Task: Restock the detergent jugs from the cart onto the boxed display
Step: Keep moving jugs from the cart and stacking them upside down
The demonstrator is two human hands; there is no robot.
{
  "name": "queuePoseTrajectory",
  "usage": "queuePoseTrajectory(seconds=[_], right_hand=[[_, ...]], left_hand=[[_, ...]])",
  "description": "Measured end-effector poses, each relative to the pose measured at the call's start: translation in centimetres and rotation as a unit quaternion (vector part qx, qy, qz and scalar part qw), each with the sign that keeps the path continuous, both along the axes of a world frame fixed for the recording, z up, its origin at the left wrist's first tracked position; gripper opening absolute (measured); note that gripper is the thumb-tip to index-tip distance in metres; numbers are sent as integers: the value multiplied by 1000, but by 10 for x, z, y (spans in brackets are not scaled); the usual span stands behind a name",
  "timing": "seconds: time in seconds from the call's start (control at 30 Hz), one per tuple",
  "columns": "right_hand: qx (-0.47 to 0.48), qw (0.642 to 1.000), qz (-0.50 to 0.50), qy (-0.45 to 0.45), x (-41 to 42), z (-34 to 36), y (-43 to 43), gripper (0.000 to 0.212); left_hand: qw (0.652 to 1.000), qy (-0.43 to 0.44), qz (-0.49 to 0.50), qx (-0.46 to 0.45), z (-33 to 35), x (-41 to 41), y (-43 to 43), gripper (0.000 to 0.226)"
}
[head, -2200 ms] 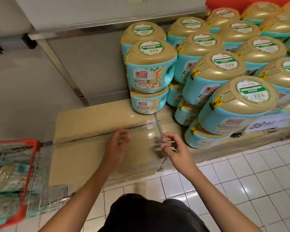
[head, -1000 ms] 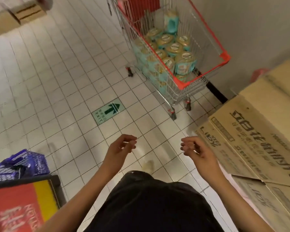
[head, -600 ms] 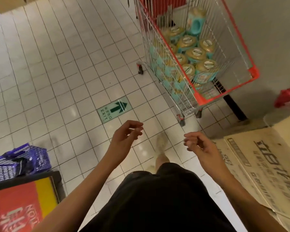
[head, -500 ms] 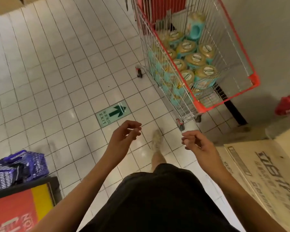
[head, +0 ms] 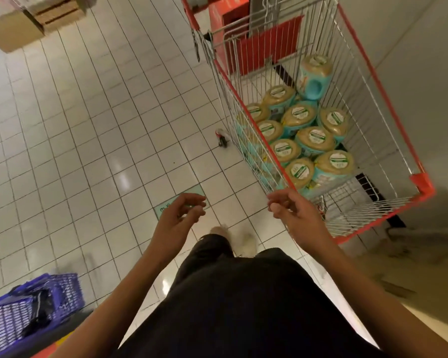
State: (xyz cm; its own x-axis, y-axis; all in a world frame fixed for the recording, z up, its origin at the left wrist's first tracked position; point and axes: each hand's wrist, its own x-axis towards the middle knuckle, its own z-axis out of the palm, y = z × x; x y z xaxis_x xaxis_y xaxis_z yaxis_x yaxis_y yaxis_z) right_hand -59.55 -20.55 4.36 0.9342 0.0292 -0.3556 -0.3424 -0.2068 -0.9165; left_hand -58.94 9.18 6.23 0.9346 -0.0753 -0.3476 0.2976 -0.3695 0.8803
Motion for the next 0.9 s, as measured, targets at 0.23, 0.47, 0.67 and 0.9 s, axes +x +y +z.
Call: queuePoseTrajectory(seconds=[0.23,0.47,0.67,0.9], right_hand=[[6,998,-66,15,103,-11,9,32],[17,981,-192,26,182,-17,16,29],[21,953,-299,43,215,-15,4,18],[29,915,-398,68,247,-25,-54,16]], left_hand=[[998,16,-59,-7,-11,133,-2,16],[978,19,-208,-7,-13,286,-32,25],[936,8,-352,-12,-10,387,-100,18],[900,30,-436,8,-25,445,-202,13]])
